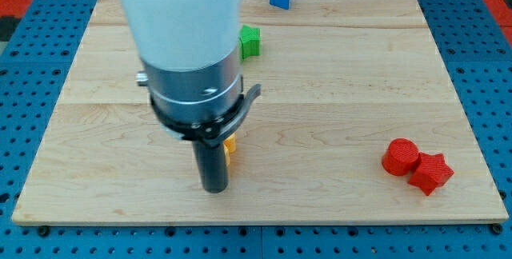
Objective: Push yellow blocks slightly towards up
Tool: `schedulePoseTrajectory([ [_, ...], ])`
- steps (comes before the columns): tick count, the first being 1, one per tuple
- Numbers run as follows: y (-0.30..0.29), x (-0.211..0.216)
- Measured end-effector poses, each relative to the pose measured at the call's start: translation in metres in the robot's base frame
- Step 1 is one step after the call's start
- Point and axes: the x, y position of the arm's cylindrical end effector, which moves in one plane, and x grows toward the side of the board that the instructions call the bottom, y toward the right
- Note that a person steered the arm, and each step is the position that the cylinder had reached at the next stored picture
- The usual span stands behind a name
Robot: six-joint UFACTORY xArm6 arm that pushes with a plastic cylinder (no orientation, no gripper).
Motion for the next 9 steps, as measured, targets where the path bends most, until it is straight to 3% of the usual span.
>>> schedulePoseTrajectory([
  [2,0.011,0.002],
  [3,-0.026,0.001],
  [5,0.017,-0.037],
  [8,0.021,-0.114],
  [9,0.021,-0.099],
])
